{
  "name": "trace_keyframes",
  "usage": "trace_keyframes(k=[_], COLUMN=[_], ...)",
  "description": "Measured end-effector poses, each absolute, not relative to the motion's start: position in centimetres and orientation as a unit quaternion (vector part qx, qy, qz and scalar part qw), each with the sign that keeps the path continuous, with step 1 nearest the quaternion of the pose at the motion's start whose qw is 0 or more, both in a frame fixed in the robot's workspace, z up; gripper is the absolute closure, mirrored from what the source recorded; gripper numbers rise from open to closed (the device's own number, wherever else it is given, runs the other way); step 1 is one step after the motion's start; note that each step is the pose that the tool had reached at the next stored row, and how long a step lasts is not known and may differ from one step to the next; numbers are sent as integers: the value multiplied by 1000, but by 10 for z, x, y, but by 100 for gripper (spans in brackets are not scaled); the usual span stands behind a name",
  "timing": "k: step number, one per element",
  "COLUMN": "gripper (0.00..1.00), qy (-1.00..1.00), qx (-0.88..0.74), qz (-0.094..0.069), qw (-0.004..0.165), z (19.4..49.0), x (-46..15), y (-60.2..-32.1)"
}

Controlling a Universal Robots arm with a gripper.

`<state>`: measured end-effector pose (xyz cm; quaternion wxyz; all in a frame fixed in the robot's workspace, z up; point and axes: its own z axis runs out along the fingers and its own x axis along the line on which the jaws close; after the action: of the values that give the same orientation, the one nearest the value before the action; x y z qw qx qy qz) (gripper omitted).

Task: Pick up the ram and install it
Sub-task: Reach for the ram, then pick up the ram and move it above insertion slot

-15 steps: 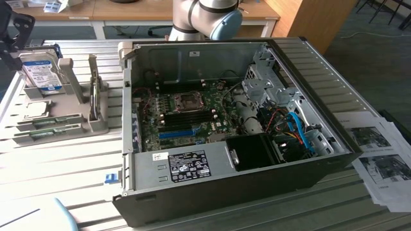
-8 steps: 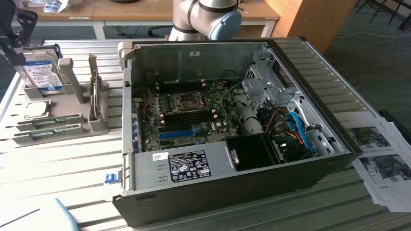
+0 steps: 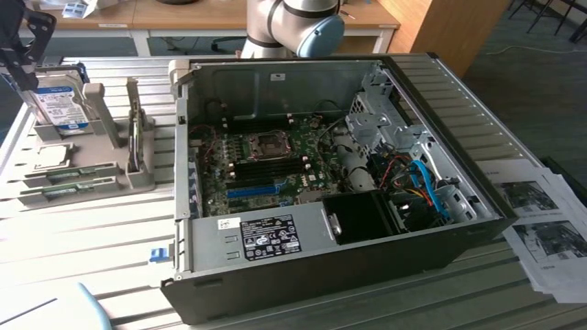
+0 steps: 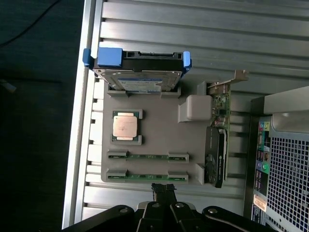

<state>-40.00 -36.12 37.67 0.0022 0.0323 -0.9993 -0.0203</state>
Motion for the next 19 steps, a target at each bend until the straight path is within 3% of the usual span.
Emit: trace_keyframes(k=[19], gripper=[91], qy=[-998], qx=[61], qz=[-20], qw=[3], z=[377], x=[-400], y=[-361])
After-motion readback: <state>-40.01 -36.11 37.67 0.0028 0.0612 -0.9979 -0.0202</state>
